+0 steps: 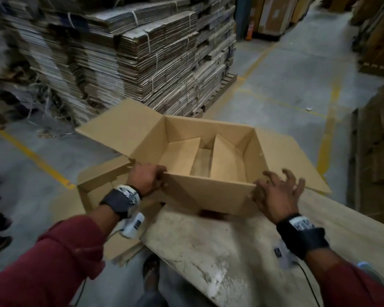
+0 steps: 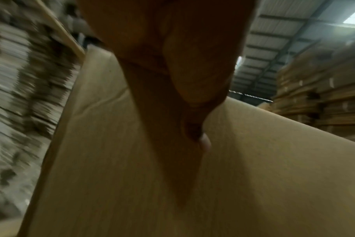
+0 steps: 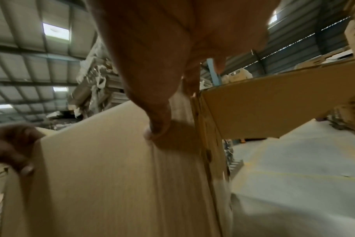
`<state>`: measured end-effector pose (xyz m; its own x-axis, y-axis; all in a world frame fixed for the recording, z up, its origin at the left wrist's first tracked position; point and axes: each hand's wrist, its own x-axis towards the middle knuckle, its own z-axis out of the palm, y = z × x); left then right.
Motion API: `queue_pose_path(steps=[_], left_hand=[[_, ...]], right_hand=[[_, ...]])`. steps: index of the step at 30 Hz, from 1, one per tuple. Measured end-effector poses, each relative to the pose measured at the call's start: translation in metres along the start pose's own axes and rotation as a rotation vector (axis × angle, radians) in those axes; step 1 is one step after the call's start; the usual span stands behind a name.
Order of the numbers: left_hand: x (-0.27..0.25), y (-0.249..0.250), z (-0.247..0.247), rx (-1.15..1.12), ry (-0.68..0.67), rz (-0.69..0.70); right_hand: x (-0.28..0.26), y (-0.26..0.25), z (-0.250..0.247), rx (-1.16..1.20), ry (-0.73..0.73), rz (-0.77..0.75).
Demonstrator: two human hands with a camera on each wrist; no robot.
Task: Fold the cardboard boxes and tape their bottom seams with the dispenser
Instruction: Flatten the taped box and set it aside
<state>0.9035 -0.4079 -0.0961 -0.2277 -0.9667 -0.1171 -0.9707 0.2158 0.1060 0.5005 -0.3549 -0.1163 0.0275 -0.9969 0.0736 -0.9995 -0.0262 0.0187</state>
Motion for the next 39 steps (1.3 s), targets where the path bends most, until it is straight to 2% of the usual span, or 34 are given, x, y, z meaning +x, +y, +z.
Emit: queue_pose_path(steps=[4,8,12,16,20,25,27,29,31,33,35,39], left_hand=[[0.018,-0.115,-0.034,-0.158,-0.019,-0.071],[0.031,-0.241,-0.045,-0.259,-0.075,-0.146],[0.027,-0.345,-0.009,-0.335,-0.178,-0.211],[0.029,-0.416,0.057,-0.38,-0.287,-0.206],[0.012,-0.451,0.112,-0.37,-0.369,-0.214],[-0.02,-0.473,0.16,-0.34,-0.377,-0.358],[-0.029,-0.472,0.169,-0.265,-0.325,-0.393],[-0.036,-0.473,0.182,-0.235,-0.219,-0.4],[-0.039,-0.477,0.206,-0.185,-0.184,-0.44],[-0.037,-0.483,0.243,-0.127,-0.219,-0.523],[-0.023,-0.486,0.278,-0.152,-0.332,-0.585],[0.007,-0.479,0.344,-0.277,-0.533,-0.53]], right_hand=[[0.102,-0.093,-0.033,0.061,-0.174,-0.149],[0.195,-0.217,-0.044,0.089,-0.248,-0.282],[0.26,-0.333,-0.023,0.047,-0.415,-0.371],[0.257,-0.392,0.03,0.001,-0.664,-0.471],[0.239,-0.42,0.084,0.019,-0.75,-0.496],[0.245,-0.463,0.136,0.011,-0.781,-0.54],[0.251,-0.476,0.162,0.001,-0.738,-0.567],[0.256,-0.486,0.191,-0.029,-0.697,-0.577],[0.261,-0.496,0.221,-0.047,-0.678,-0.575],[0.266,-0.507,0.253,-0.045,-0.698,-0.581],[0.272,-0.52,0.287,-0.076,-0.748,-0.568],[0.265,-0.529,0.347,-0.056,-0.933,-0.371]])
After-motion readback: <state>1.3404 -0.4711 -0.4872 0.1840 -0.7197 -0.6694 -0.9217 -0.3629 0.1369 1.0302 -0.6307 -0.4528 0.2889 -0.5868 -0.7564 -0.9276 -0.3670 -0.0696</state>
